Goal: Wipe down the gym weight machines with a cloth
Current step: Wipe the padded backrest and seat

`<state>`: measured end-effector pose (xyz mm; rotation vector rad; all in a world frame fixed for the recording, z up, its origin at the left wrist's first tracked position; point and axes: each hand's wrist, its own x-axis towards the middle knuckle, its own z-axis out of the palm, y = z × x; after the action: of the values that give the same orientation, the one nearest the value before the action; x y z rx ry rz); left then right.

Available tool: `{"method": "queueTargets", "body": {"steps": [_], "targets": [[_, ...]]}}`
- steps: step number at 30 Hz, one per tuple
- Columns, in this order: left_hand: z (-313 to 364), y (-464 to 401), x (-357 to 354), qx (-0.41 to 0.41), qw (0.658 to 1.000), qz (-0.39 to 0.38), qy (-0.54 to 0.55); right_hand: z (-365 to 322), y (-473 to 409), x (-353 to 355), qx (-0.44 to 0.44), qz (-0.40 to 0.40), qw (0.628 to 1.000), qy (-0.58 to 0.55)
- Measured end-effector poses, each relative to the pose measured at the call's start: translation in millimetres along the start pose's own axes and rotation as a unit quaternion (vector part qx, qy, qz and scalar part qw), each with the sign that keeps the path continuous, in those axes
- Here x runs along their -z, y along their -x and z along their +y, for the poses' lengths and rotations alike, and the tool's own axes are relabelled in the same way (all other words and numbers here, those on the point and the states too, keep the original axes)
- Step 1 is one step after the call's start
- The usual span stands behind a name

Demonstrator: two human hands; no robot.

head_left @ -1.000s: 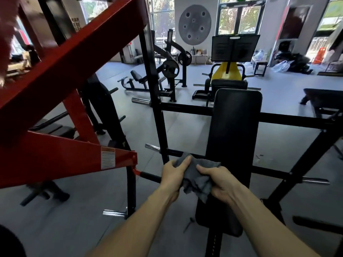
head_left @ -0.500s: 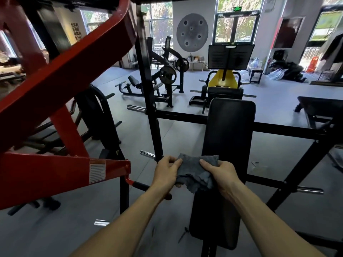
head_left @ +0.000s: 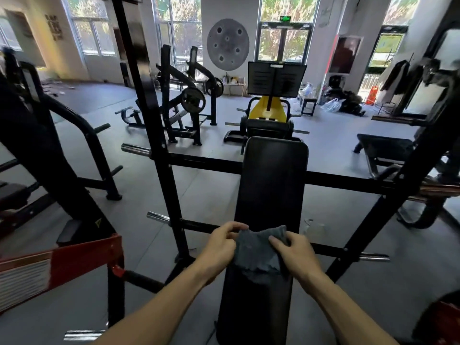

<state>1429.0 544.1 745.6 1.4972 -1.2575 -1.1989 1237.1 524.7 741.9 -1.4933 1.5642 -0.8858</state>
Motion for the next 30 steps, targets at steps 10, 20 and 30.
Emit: {"method": "queueTargets", "body": {"steps": [10, 20, 30], "targets": [[-68, -84, -48, -0.055, 0.99, 0.025, -0.13, 73, -72, -15, -0.143, 0.017, 0.988, -0.061], [-78, -209, -57, -0.213, 0.956, 0.066, -0.188, 79, -181, -24, -0.054, 0.114, 0.992, 0.023], [68, -375, -38, -0.347, 0.882, 0.198, -0.249, -64, -343, 22, 0.191, 0.286, 0.9, 0.268]]}}
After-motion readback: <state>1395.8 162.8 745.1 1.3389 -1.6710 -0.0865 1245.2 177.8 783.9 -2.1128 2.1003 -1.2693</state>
